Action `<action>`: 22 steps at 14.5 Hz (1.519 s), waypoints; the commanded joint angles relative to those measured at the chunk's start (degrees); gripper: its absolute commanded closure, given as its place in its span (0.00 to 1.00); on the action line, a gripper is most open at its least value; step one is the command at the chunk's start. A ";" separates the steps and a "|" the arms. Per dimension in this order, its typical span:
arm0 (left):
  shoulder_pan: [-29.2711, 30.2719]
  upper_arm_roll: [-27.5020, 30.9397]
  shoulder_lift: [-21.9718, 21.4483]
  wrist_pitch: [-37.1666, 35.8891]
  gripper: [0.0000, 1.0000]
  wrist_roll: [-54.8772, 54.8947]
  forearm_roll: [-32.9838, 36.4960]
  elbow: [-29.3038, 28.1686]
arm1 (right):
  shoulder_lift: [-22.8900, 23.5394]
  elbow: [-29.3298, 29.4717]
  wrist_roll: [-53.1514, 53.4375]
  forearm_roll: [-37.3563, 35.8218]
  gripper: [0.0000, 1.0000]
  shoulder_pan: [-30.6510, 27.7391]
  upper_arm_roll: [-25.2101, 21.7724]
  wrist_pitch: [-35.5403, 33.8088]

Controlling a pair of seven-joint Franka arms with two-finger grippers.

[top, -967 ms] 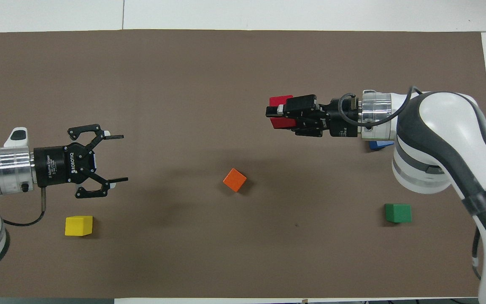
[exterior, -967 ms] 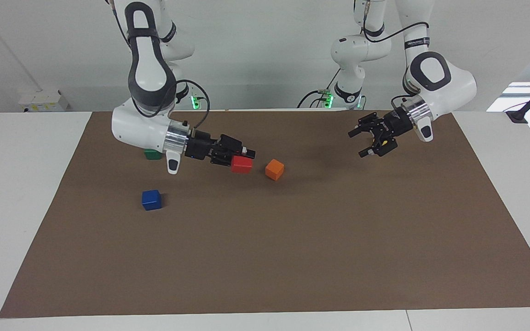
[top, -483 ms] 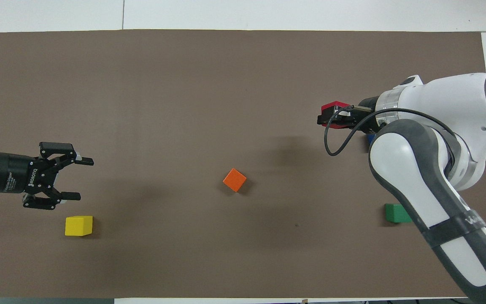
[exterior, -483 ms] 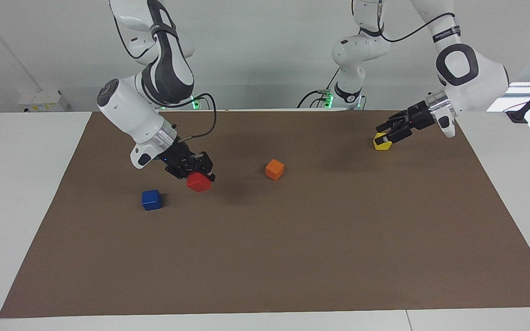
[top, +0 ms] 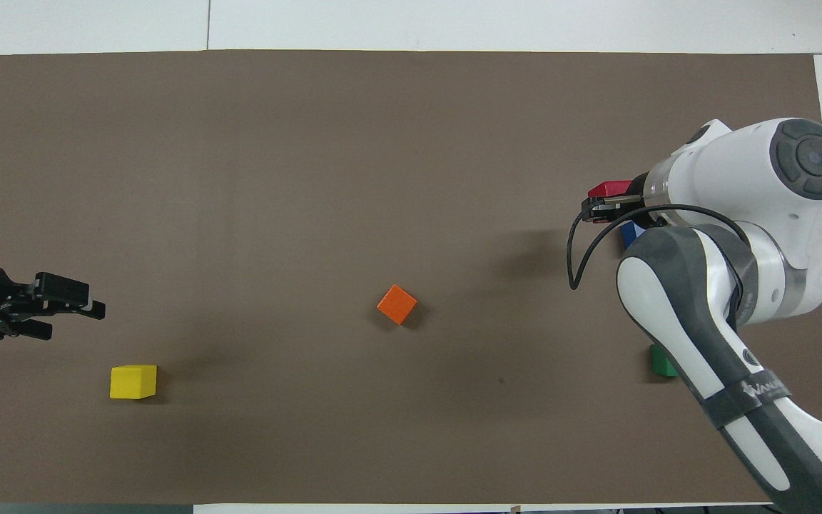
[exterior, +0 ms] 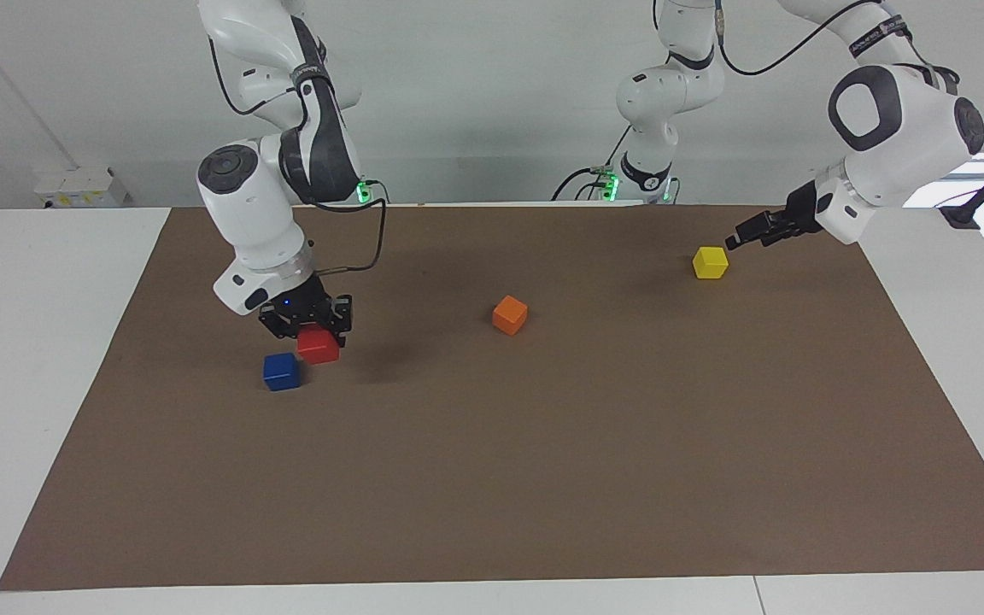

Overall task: Transfer red block to right arm and stack on blue block
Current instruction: 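Carry the red block toward the blue block while the left gripper retracts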

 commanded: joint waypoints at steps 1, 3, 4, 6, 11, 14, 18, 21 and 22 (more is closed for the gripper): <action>-0.61 -0.43 -1.33 -1.55 0.00 0.99 6.00 3.08 | -1.66 -2.51 -2.79 -1.35 1.00 -2.37 0.44 -1.16; -0.96 -0.43 -1.51 -1.64 0.00 0.82 7.32 5.02 | -2.89 -6.28 -4.63 -2.14 1.00 -3.43 0.44 -0.38; -1.23 -0.52 -1.60 -1.64 0.00 0.82 9.24 5.20 | -3.33 -7.08 -5.68 -3.01 1.00 -5.00 0.44 -0.46; -3.68 -0.87 -1.25 -0.51 0.00 0.99 11.63 6.34 | -3.34 -7.09 -9.63 -3.37 1.00 -7.64 0.44 -0.64; -13.12 6.47 1.64 2.67 0.00 1.70 13.92 9.31 | -2.37 -8.84 -10.53 -6.79 1.00 -9.23 0.44 3.21; -18.98 12.58 7.09 -0.85 0.00 1.70 13.83 15.73 | -1.23 -8.85 -10.18 -7.85 1.00 -9.24 0.44 5.94; -20.21 13.28 7.10 -1.99 0.00 1.43 13.83 15.75 | 0.62 -8.50 -9.91 -9.96 1.00 -9.24 0.44 10.17; -20.30 13.11 7.01 -2.08 0.00 1.34 13.83 16.01 | 1.41 -8.50 -9.74 -10.14 1.00 -9.15 0.44 11.13; -20.30 13.10 6.93 -2.00 0.00 1.34 13.74 16.10 | 1.41 -8.50 -9.74 -10.14 1.00 -8.89 0.44 11.66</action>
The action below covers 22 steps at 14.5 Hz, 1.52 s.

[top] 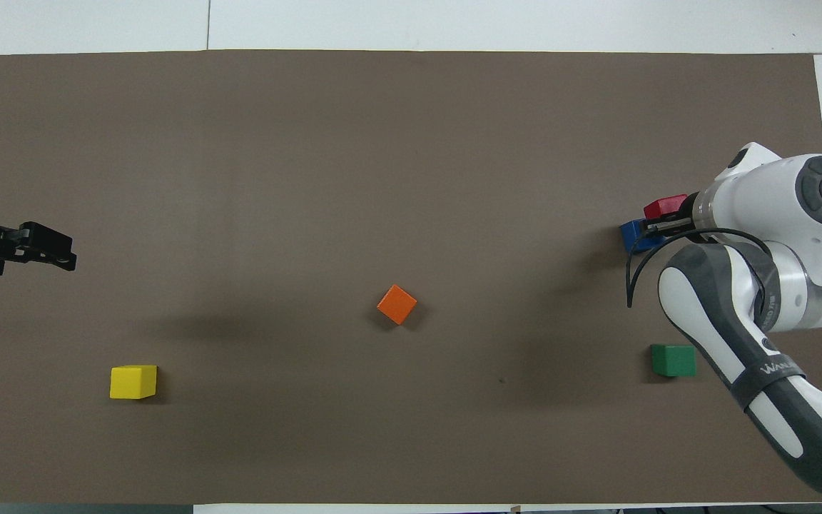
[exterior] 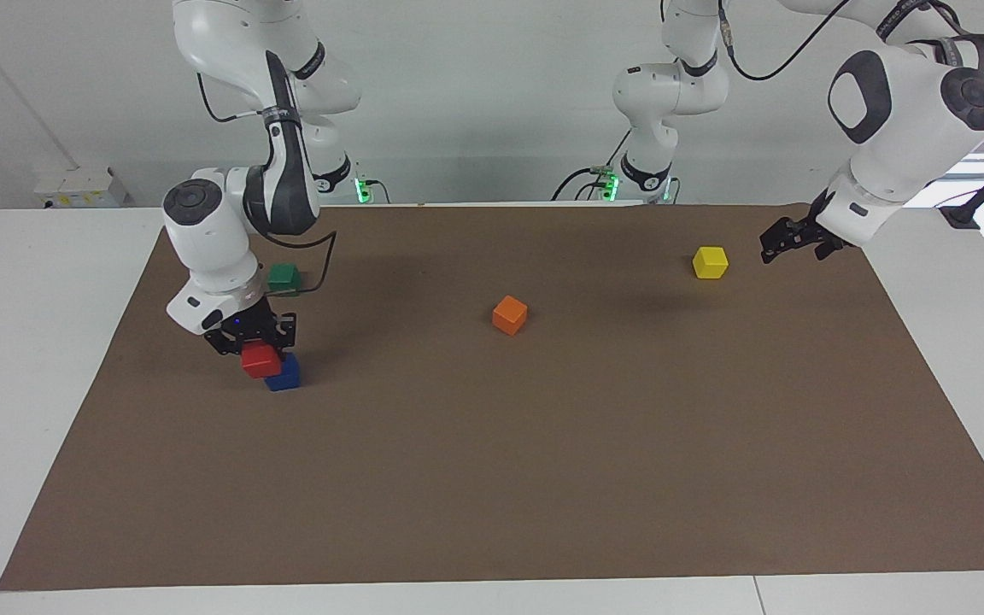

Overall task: Transfer red block to right arm and stack on blue block
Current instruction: 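Lower the red block onto the blue block with the right gripper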

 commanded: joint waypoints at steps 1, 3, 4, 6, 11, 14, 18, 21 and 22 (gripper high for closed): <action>-1.36 1.07 -0.10 -1.37 0.00 0.22 1.04 1.40 | 0.13 -0.38 0.26 -1.52 1.00 -0.49 0.72 1.96; -1.36 1.08 -0.71 -1.10 0.00 0.22 1.12 1.40 | 0.13 -0.38 0.70 -1.52 1.00 -0.49 0.72 2.04; -1.27 1.16 -0.98 -1.10 0.00 0.13 1.12 1.40 | 0.13 -0.47 1.05 -1.52 1.00 -0.32 0.72 2.31; -1.27 1.16 -1.07 -1.10 0.00 0.13 1.12 1.32 | 0.22 -0.56 2.54 -1.61 1.00 -0.05 0.72 3.27; -0.92 1.25 -2.65 -1.27 0.00 0.13 1.04 0.96 | 1.01 -0.73 2.72 -1.52 1.00 -0.05 0.81 4.68; -0.66 1.25 -2.91 -1.27 0.00 0.22 1.12 0.88 | 1.10 -0.91 2.72 -1.52 1.00 0.03 0.89 5.21; -1.18 1.16 -2.91 -1.10 0.00 0.13 1.04 0.88 | 1.36 -0.82 2.81 -1.52 1.00 0.03 0.89 5.56; -2.06 -0.06 -2.83 0.39 0.00 0.22 0.69 1.05 | 1.98 -0.73 3.51 -1.52 1.00 0.03 0.98 5.74; -2.76 -0.16 -2.83 1.00 0.00 0.22 0.68 1.05 | 1.98 -0.73 3.51 -1.43 1.00 0.03 0.98 5.74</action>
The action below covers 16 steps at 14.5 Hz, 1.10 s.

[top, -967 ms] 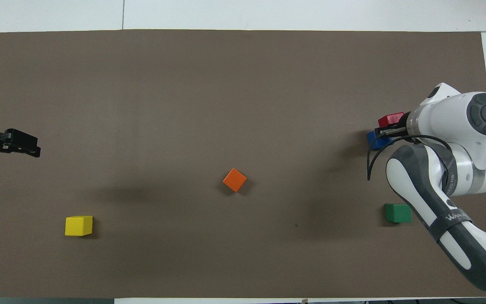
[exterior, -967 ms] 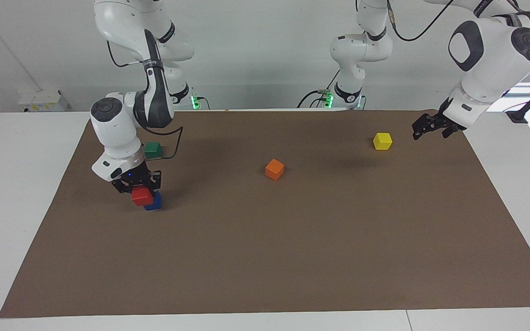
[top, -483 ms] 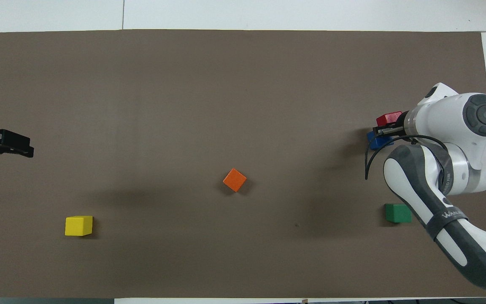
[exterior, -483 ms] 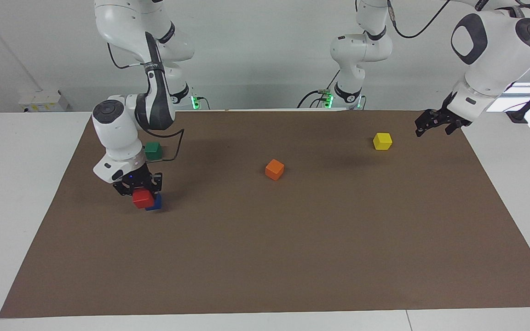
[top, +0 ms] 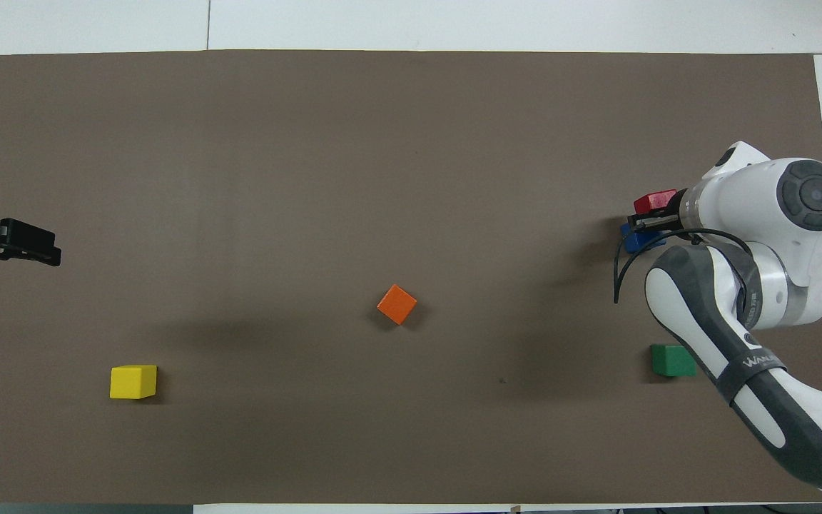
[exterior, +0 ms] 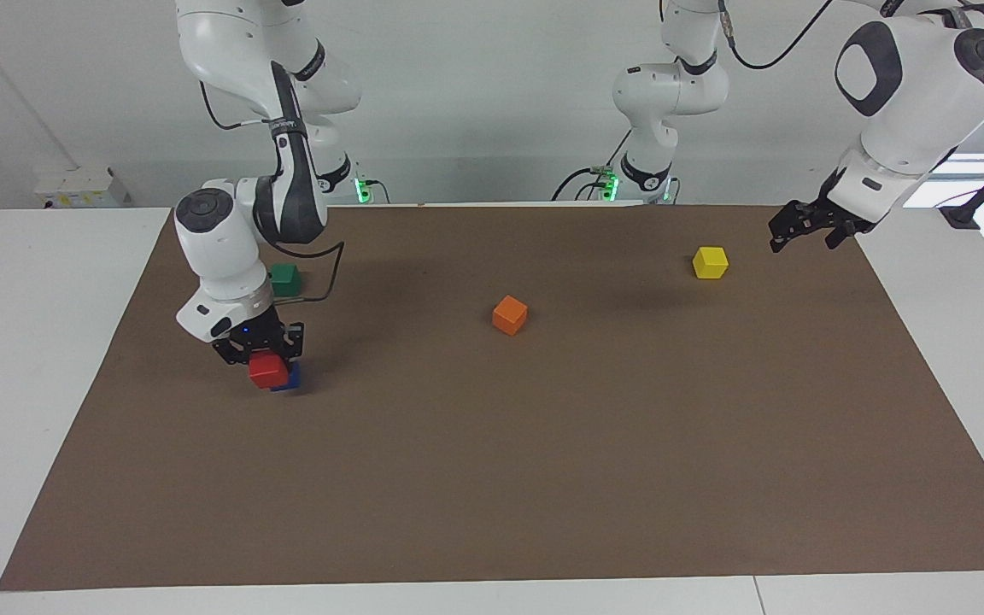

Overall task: Transfer red block to right arm and stack on blue block
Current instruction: 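Lower the red block onto the blue block with the right gripper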

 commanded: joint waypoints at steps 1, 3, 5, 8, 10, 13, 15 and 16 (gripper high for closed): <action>-2.11 0.02 -0.47 1.02 0.00 0.22 0.68 0.13 | 0.14 -0.61 1.90 -1.42 1.00 -0.32 0.45 1.63; -2.37 -0.33 -0.47 1.72 0.00 0.22 0.59 0.04 | 0.14 -0.61 2.07 -1.42 1.00 -0.23 0.54 1.54; -2.37 -0.42 -0.47 1.99 0.00 0.31 0.51 -0.05 | -0.03 -0.87 2.07 -1.42 1.00 -0.23 0.63 1.28; -2.37 -0.33 -0.47 2.60 0.00 0.31 0.51 -0.05 | -0.30 -1.93 1.72 -1.42 1.00 -0.32 0.54 0.92; -2.37 -0.24 -0.56 2.52 0.00 0.13 0.51 -0.05 | -0.47 -2.19 1.72 -1.42 1.00 -0.32 0.54 0.92; -1.67 -0.07 -0.64 2.17 0.00 0.22 0.51 -0.14 | -0.82 -2.89 1.54 -1.42 1.00 -0.32 0.54 0.75; -1.41 0.11 -0.64 2.17 0.00 0.22 0.51 -0.14 | -1.00 -3.07 1.63 -1.42 1.00 -0.32 0.54 0.40; -1.41 0.20 -0.64 2.17 0.00 0.22 0.51 -0.14 | -1.09 -3.16 1.63 -1.42 1.00 -0.32 0.54 -0.04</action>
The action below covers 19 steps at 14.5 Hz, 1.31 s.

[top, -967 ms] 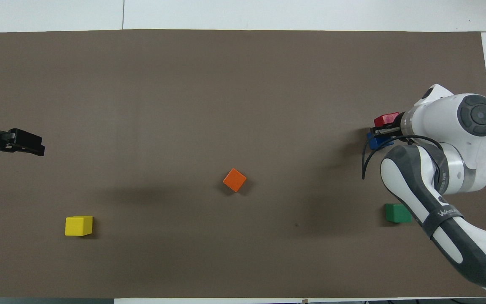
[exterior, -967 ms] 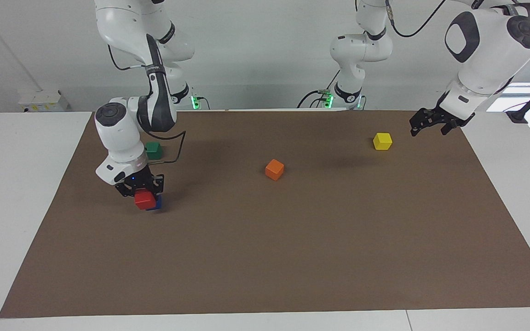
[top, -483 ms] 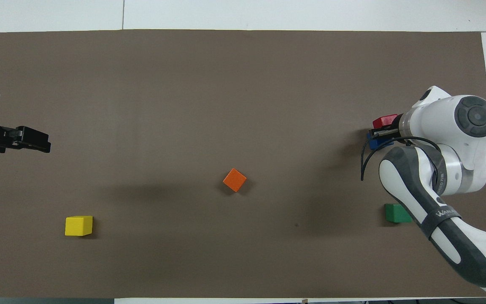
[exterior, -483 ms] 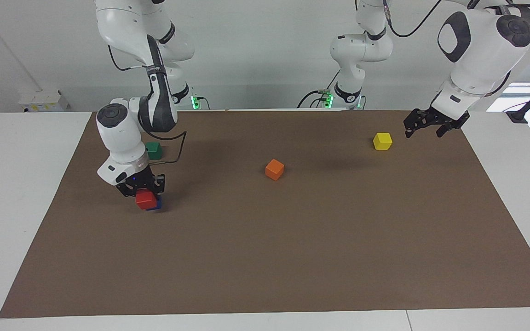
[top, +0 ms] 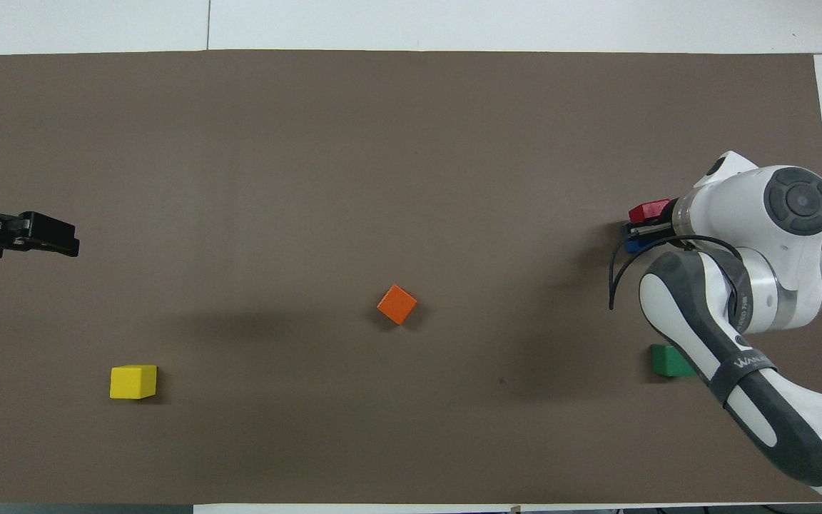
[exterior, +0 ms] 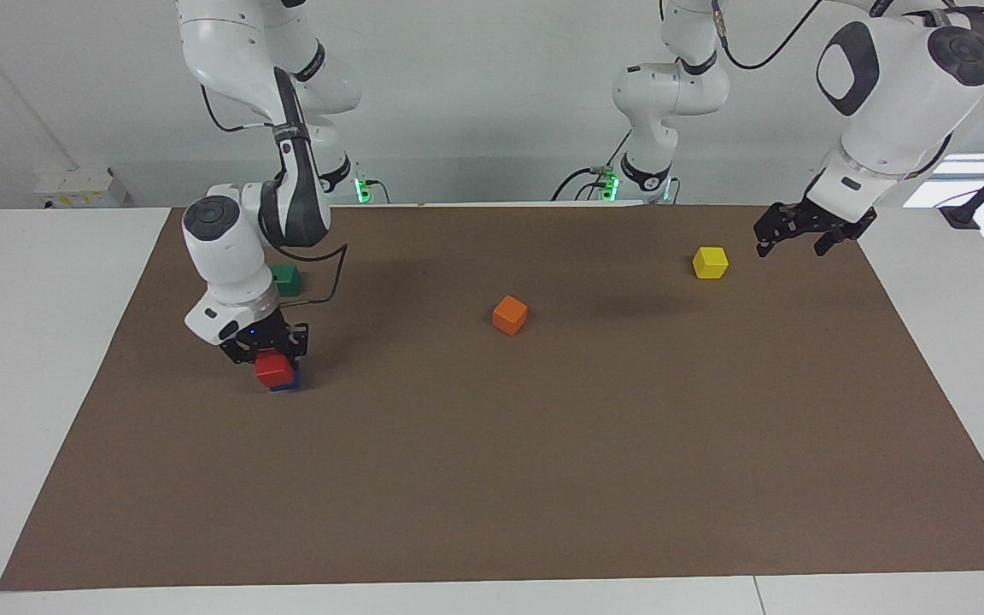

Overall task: Transfer red block to right arm and stack on blue block
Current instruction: 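Lower the red block onto the blue block with the right gripper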

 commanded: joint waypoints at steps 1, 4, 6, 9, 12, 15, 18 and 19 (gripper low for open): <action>0.01 0.29 -0.64 0.18 0.00 0.22 0.51 -0.14 | -1.65 -1.63 1.54 -1.42 1.00 -0.49 0.53 -0.72; -0.08 0.20 -0.64 0.18 0.00 0.22 0.51 -0.14 | -2.79 -1.63 1.28 -1.42 1.00 -0.49 0.53 -2.65; 0.01 0.20 -0.64 0.18 0.00 0.22 0.51 -0.14 | -3.23 -1.63 1.10 -1.42 1.00 -0.58 0.53 -3.44; 0.01 0.20 -0.64 0.18 0.00 0.22 0.51 -0.14 | -3.24 -1.63 0.05 -1.42 1.00 -1.10 0.53 -3.89; 0.01 0.20 -0.64 0.18 0.00 0.22 0.51 -0.14 | -3.15 -1.63 -0.74 -1.42 1.00 -1.28 0.53 -3.45; 0.01 0.20 -0.64 0.18 0.00 0.22 0.51 -0.14 | -3.15 -1.63 -0.74 -1.42 1.00 -1.28 0.53 -3.19; 0.01 0.20 -0.64 0.18 0.00 0.22 0.51 -0.14 | -3.15 -1.71 -0.39 -1.42 1.00 -1.11 0.53 -3.27; 0.01 0.29 -0.64 0.18 0.00 0.22 0.51 -0.14 | -3.15 -1.71 -0.30 -1.42 1.00 -1.11 0.53 -3.27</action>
